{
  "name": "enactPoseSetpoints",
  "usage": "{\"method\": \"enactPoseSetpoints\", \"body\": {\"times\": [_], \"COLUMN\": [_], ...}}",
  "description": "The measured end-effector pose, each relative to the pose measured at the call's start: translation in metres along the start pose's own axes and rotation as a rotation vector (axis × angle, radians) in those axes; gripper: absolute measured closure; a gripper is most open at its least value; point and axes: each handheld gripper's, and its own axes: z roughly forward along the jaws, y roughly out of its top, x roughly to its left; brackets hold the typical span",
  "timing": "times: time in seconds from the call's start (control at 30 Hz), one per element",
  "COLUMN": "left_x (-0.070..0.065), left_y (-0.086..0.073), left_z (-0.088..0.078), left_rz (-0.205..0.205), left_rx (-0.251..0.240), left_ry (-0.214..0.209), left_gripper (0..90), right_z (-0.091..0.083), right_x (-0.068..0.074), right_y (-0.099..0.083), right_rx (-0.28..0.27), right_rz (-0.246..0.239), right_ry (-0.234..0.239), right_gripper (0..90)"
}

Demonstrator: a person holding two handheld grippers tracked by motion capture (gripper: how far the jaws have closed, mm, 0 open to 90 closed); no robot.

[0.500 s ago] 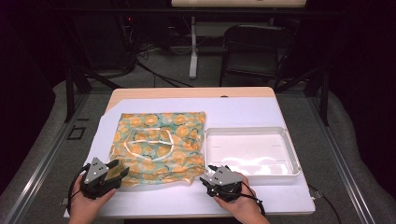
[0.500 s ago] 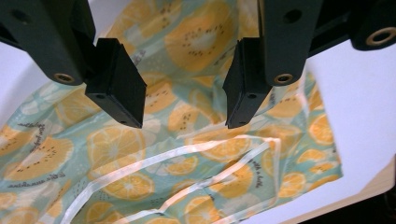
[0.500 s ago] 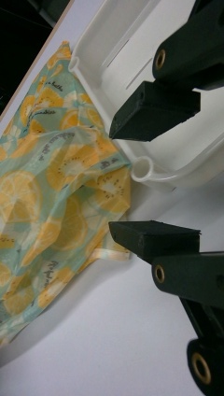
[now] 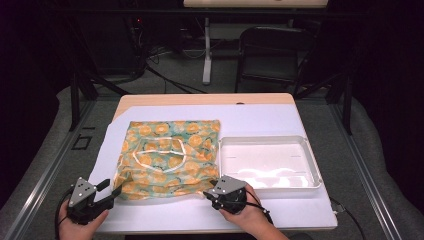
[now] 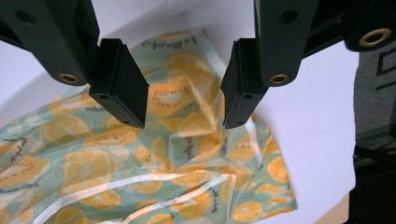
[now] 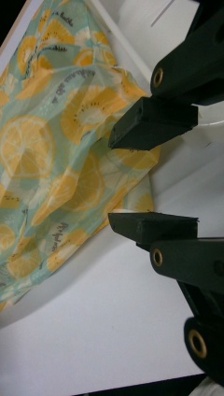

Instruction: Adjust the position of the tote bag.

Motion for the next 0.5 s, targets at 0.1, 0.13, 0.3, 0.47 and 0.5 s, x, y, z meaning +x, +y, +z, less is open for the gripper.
{"method": "enactPoseSetpoints", "body": {"times": [0.1,0.13,0.3,0.47,0.5], "left_x": [0.001,0.002,0.002,0.003,0.003], "left_y": [-0.002,-0.003,-0.009,-0.013,-0.014], "left_z": [-0.002,-0.004,-0.012,-0.019,-0.020], "left_rz": [-0.011,-0.009,-0.016,-0.030,-0.031], "left_rx": [0.005,0.008,0.007,0.005,0.008], "left_ry": [0.001,0.002,0.011,0.025,0.027], "left_gripper": [49.5,49.5,49.4,49.4,49.4], "right_z": [0.004,0.005,0.009,0.009,0.009], "right_x": [0.000,0.000,0.000,0.004,0.004], "right_y": [0.003,0.003,0.009,0.015,0.016], "right_rx": [0.013,0.016,0.008,-0.021,-0.027], "right_rz": [-0.003,-0.005,-0.010,-0.046,-0.055], "right_ry": [0.010,0.009,0.009,-0.015,-0.020], "right_gripper": [58.4,59.1,63.0,64.5,64.4]}}
